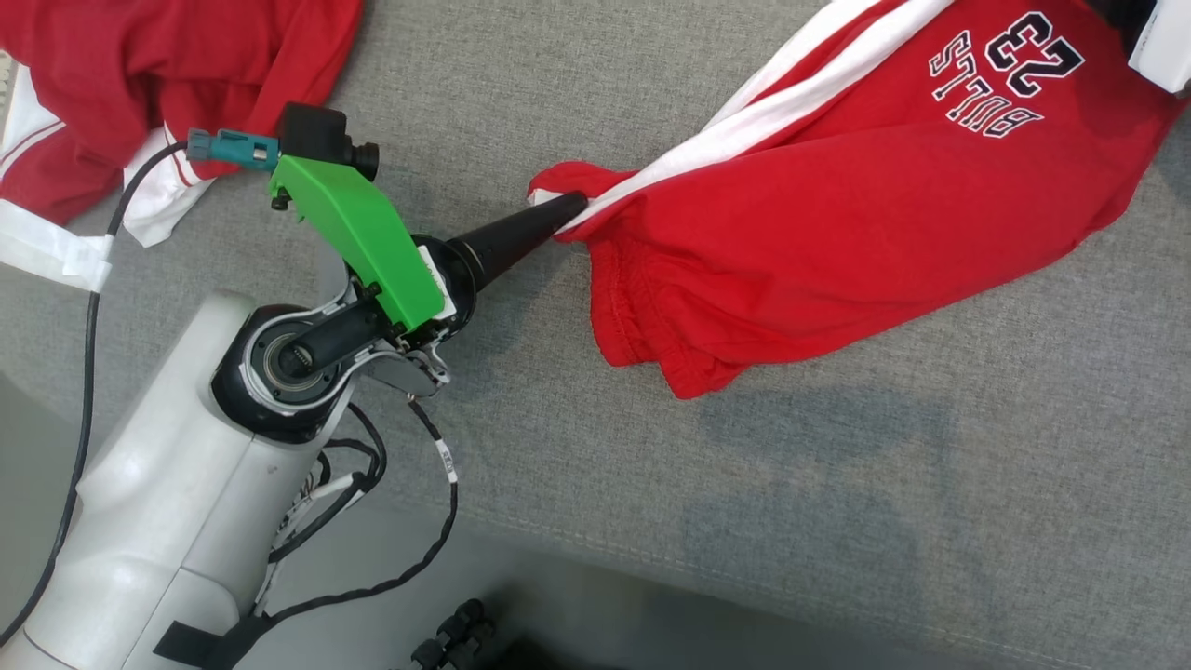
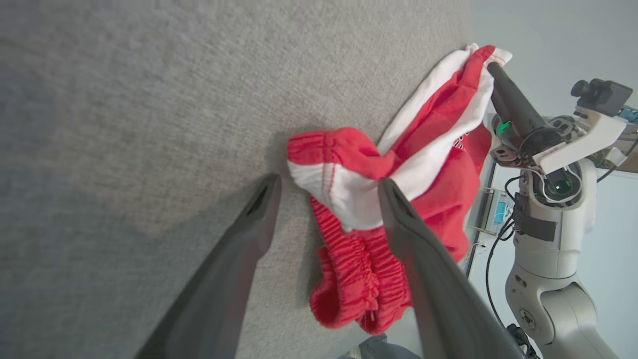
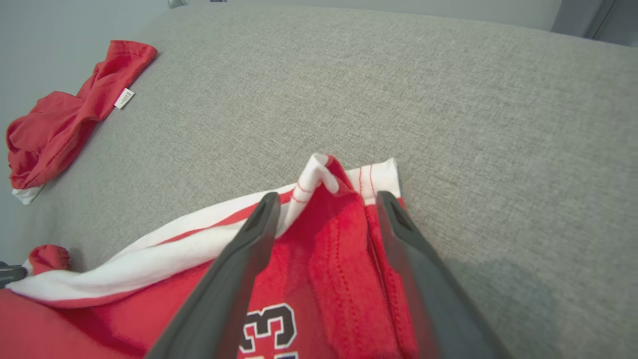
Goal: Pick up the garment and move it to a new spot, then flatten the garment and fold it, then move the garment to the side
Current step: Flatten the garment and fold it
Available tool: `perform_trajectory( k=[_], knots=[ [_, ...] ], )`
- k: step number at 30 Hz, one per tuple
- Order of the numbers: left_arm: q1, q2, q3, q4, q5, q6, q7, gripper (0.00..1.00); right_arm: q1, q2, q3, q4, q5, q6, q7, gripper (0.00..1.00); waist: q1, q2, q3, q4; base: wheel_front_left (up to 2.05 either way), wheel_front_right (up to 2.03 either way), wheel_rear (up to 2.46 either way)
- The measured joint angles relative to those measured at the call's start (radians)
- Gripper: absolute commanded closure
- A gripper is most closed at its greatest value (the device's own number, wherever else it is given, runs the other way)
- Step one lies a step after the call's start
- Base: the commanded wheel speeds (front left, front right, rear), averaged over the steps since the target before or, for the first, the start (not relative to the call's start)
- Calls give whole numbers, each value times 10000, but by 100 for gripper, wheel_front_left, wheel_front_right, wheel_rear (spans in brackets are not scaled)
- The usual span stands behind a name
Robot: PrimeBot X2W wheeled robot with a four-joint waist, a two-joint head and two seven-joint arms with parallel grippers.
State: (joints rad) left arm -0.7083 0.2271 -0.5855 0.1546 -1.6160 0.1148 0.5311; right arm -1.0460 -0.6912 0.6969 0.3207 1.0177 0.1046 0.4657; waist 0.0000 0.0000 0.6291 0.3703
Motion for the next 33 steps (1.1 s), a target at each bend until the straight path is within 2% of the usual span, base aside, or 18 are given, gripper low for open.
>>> perform_trajectory(
  k=[3, 10, 14, 20, 25, 28, 33],
  knots=[
    [-8, -6, 29, 65, 4, 2, -50, 0, -131, 90, -6, 63, -21, 8, -148, 0, 0, 0, -70, 13, 0, 0, 0],
    [-29, -65, 443, 403, 138, 12, -694, 0, -327, 288, -119, 428, -656, 40, -1262, 0, 0, 0, -272, 29, 0, 0, 0],
    [-35, 96, 702, 489, 692, -194, -1417, 0, -310, 339, -100, 598, -1076, 92, -2079, 0, 0, 0, -457, -31, 0, 0, 0],
    [7, 1003, 219, 514, 3204, -1014, -2972, 0, 283, 232, -157, 706, -1705, 96, -3800, 0, 0, 0, -933, -200, 0, 0, 0],
    [792, 1081, 31, 462, 4126, -1340, -4249, 0, 1135, -54, -173, 734, -2458, 84, -5358, 0, 0, 0, -1498, -408, 0, 0, 0],
    [1196, 1135, -65, 495, 4629, -1340, -4755, 0, 1517, -173, -245, 754, -2617, -35, -5969, 0, 0, 0, -1746, -509, 0, 0, 0],
    [2195, 1189, -387, 719, 5206, -1321, -5580, 0, 3103, -215, -105, 1083, -2917, -552, -6886, 0, 0, 0, -2395, -786, 0, 0, 0]
  ],
)
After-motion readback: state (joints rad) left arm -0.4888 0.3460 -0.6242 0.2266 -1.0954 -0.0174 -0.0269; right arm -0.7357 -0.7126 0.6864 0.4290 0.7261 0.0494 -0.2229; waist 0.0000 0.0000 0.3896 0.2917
